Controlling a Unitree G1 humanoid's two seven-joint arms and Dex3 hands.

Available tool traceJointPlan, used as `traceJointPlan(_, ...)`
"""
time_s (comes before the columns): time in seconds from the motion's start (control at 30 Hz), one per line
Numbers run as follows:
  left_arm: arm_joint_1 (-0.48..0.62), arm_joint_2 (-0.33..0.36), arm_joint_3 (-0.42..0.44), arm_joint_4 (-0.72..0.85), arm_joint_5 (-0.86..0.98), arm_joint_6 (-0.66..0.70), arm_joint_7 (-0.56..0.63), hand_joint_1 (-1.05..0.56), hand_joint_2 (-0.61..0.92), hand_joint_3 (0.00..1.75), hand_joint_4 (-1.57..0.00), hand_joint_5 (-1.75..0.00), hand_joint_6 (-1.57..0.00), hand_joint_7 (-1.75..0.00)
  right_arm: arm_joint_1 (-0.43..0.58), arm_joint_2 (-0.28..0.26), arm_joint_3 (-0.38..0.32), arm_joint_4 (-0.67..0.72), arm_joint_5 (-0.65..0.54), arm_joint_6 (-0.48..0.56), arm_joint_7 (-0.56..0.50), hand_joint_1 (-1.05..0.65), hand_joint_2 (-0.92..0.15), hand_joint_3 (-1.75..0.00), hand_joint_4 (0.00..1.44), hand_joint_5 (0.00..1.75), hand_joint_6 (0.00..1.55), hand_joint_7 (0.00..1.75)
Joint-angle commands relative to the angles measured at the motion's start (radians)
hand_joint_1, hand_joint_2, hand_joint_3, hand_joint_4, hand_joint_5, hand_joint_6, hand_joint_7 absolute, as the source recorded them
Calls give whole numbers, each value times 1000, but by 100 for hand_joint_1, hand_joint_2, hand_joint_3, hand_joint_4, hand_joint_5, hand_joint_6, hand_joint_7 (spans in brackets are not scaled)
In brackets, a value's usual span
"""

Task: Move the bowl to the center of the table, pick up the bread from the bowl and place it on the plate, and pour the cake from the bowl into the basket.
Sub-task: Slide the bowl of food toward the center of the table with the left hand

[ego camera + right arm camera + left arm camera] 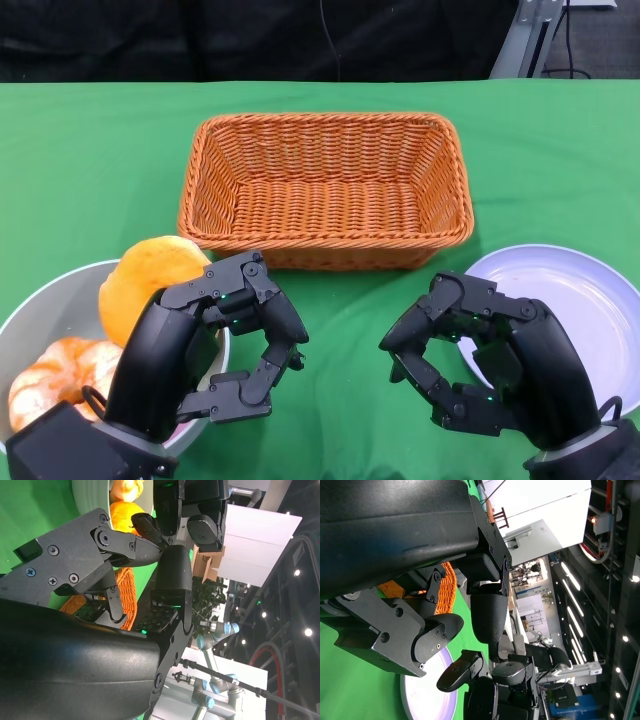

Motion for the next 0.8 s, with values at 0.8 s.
traceJointPlan(0.8, 11, 5, 1, 17, 0, -21, 4, -4, 61, 103, -76, -153, -73, -139, -8, -9, -10, 16, 14, -29, 5, -32, -60, -80, 82, 142, 79, 114)
